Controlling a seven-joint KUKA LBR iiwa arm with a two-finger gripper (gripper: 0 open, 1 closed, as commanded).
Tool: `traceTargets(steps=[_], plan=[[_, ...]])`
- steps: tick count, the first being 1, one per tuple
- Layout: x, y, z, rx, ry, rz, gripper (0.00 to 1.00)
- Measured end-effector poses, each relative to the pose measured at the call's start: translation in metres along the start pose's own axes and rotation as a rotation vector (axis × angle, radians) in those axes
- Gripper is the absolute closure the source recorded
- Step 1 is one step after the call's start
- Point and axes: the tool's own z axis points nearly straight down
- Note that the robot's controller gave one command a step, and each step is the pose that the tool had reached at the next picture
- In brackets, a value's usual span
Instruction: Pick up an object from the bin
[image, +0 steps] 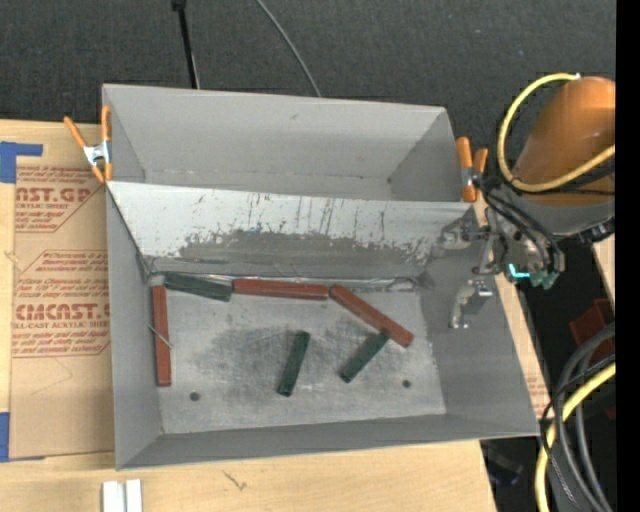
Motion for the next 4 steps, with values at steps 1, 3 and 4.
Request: traceTargets(steps=[1,3,4], plan=[[-0.002,0.000,-0.004,0.001,-0.008,-0.001,0.00],[0.003,0.012,0.116,0.000,-0.004,-0.054,0.00],[-0.004,0.020,0.151,0.002,-0.005,-0.153,1.00]])
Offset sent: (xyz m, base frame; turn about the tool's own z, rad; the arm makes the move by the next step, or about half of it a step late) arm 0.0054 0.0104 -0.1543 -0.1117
